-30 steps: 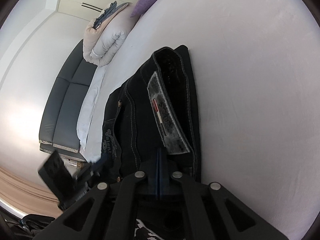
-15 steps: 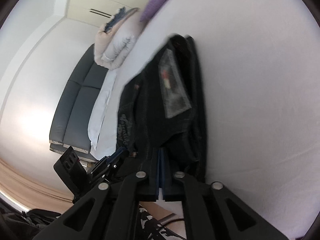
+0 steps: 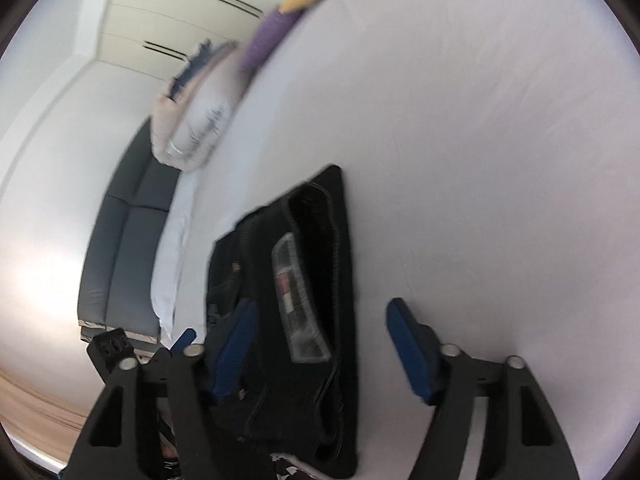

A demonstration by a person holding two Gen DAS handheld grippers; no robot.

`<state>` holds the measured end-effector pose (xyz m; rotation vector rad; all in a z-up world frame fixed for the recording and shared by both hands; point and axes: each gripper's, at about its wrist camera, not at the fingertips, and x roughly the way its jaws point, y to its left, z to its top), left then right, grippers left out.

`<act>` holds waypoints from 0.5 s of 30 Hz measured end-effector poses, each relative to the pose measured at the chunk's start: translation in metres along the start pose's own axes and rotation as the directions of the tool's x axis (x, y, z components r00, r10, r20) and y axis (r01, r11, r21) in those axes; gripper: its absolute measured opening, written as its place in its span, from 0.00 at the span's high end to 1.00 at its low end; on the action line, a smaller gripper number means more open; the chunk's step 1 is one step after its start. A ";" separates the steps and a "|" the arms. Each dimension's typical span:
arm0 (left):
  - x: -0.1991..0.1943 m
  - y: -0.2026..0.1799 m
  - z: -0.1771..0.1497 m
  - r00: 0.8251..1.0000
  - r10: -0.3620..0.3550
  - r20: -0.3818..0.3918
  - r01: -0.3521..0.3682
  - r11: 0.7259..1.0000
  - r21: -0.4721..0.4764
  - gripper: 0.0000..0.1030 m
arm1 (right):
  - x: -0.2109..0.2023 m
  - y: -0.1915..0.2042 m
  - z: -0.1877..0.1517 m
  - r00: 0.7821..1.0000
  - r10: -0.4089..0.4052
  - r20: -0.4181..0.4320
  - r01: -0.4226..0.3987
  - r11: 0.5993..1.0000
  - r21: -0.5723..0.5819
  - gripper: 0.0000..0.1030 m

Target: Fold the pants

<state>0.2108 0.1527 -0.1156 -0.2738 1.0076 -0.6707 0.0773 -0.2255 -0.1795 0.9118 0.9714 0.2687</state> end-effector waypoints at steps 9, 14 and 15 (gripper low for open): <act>0.046 0.010 0.018 0.989 0.013 -0.146 -0.019 0.999 -0.040 0.45 | 0.039 0.015 0.014 0.998 -0.004 -0.070 0.002 1.000 -0.025 0.54; 0.047 0.005 0.024 0.987 0.028 -0.159 -0.031 0.999 -0.015 0.70 | 0.042 0.027 0.012 0.997 -0.039 -0.059 0.034 0.995 -0.089 0.76; 0.042 0.004 0.024 0.988 0.021 -0.150 -0.023 1.000 -0.012 0.72 | 0.040 0.032 0.011 0.998 -0.046 -0.048 0.041 0.993 -0.108 0.79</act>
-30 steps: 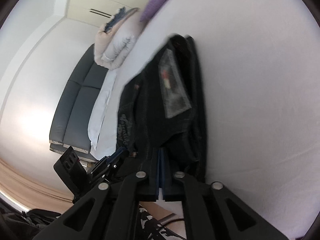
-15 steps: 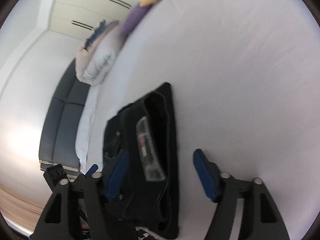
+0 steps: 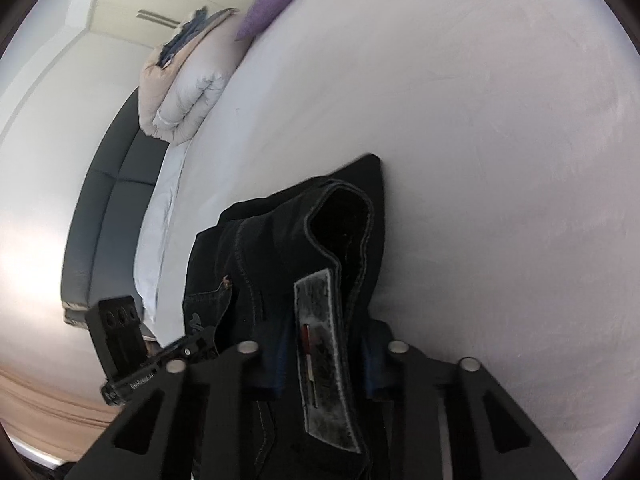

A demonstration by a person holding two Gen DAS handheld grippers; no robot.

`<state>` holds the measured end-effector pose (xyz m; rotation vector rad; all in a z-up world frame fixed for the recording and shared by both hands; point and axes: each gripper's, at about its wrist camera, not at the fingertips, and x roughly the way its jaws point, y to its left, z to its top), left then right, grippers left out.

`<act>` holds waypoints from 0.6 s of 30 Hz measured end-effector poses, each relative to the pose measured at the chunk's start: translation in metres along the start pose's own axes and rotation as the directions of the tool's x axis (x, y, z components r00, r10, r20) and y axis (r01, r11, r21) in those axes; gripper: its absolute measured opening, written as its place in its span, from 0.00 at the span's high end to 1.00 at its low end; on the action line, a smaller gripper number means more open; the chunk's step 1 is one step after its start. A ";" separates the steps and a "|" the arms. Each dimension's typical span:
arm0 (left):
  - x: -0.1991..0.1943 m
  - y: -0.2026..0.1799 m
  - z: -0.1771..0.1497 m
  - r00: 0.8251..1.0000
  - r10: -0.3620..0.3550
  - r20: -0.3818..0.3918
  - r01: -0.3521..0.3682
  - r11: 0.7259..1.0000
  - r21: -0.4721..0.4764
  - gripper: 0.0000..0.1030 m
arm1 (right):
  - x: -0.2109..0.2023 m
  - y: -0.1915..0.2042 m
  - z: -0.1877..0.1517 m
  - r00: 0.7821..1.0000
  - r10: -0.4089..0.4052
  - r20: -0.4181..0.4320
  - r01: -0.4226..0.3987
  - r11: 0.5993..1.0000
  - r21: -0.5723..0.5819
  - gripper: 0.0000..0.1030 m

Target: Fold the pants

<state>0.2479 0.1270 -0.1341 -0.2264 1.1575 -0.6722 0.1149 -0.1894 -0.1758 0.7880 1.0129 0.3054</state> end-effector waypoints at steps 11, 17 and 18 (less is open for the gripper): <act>-0.054 -0.040 0.079 0.988 -0.027 0.150 0.006 0.991 0.136 0.77 | -0.055 0.044 0.064 0.990 0.057 0.131 -0.043 0.994 -0.105 0.82; -0.007 -0.041 0.127 0.994 -0.010 0.110 -0.009 0.986 0.168 0.77 | -0.050 0.018 0.117 0.988 -0.005 0.153 0.014 0.998 -0.063 0.82; 0.001 -0.036 0.130 0.995 -0.009 0.100 -0.008 0.986 0.165 0.77 | -0.043 0.006 0.124 0.989 -0.024 0.146 0.031 0.999 -0.045 0.82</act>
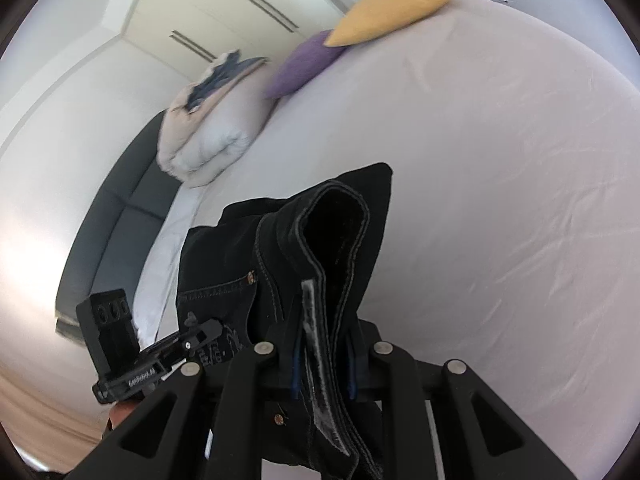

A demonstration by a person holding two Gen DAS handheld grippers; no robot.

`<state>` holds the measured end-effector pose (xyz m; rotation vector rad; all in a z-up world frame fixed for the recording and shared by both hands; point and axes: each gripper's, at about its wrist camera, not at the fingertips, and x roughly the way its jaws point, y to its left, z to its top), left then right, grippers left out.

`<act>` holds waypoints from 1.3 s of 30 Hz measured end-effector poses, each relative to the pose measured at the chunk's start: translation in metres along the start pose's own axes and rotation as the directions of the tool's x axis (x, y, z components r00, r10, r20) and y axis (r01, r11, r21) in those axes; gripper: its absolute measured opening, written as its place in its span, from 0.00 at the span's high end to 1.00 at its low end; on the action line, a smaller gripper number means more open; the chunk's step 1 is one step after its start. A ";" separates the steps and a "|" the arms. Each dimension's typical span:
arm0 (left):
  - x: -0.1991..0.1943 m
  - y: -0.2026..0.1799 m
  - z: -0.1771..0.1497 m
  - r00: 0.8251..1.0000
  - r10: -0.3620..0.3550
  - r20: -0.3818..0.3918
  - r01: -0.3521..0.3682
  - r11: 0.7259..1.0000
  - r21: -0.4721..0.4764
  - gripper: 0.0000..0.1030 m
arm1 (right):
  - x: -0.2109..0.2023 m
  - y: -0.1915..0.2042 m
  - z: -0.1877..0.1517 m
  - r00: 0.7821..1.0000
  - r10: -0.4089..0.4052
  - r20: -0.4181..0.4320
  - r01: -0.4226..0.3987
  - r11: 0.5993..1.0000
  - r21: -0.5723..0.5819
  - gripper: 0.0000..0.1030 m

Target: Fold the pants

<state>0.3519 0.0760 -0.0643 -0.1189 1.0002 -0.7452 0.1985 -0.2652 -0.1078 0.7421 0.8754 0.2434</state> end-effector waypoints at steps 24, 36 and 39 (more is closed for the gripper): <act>-0.057 -0.078 -0.066 0.764 0.459 0.452 -0.579 0.798 0.168 0.05 | -0.023 0.025 -0.055 0.947 -0.231 0.224 0.268 0.951 -0.152 0.26; -0.162 -0.174 -0.157 0.674 0.554 0.489 -0.648 0.761 0.032 0.00 | -0.158 0.141 -0.155 0.741 -0.281 0.610 0.495 0.842 -0.213 0.00; -0.173 -0.179 -0.174 0.723 0.543 0.427 -0.606 0.795 0.015 0.00 | -0.179 0.157 -0.177 0.690 -0.282 0.667 0.538 0.815 -0.212 0.00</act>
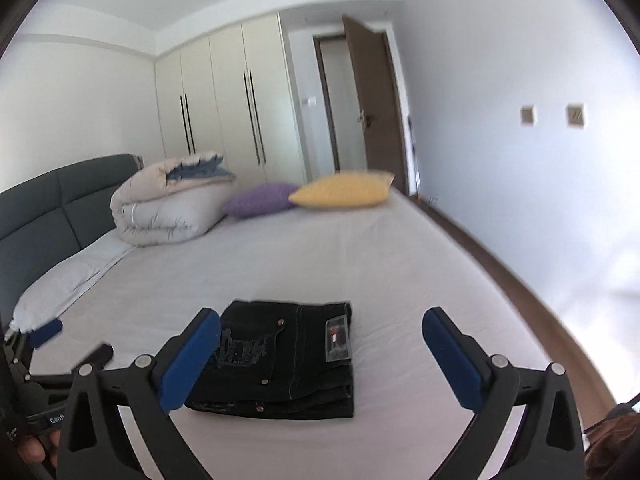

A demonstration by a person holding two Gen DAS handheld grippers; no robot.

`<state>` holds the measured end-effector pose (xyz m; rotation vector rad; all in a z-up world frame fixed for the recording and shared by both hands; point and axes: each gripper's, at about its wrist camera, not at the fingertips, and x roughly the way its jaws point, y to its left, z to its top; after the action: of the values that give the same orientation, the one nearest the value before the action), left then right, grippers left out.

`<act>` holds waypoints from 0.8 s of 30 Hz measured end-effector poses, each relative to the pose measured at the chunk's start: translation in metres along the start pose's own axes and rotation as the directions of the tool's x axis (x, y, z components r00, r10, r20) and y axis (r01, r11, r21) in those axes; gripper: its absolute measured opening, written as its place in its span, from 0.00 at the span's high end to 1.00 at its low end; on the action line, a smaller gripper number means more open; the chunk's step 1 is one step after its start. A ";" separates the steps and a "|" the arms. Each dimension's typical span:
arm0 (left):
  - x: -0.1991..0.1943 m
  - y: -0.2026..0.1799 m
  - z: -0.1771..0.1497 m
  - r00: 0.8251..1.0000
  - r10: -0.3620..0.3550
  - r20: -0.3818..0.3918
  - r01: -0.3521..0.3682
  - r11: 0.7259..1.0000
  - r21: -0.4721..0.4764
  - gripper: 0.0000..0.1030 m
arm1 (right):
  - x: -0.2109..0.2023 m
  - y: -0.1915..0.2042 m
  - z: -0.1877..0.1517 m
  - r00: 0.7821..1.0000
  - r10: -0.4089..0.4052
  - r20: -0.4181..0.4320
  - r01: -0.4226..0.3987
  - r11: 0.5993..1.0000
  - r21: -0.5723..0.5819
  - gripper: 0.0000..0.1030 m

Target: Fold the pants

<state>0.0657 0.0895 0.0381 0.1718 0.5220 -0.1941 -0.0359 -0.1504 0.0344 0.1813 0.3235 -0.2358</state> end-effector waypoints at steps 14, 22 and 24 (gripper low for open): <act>0.016 0.009 -0.042 0.985 -0.050 -0.167 0.034 0.995 -0.096 0.00 | -0.013 0.005 -0.032 0.964 -0.024 -0.263 0.035 0.999 0.036 0.00; 0.039 0.006 -0.055 0.975 -0.047 -0.215 0.027 0.995 -0.096 0.00 | 0.003 0.023 -0.058 0.948 -0.035 -0.316 0.031 0.999 -0.019 0.00; 0.043 0.004 -0.057 0.974 -0.049 -0.222 0.028 0.995 -0.094 0.00 | 0.006 0.026 -0.062 0.944 -0.041 -0.328 0.034 0.999 -0.029 0.00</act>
<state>0.0760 0.0999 -0.0323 0.0957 0.7576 -0.1897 -0.0418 -0.1139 -0.0220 0.1921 0.6624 -0.2394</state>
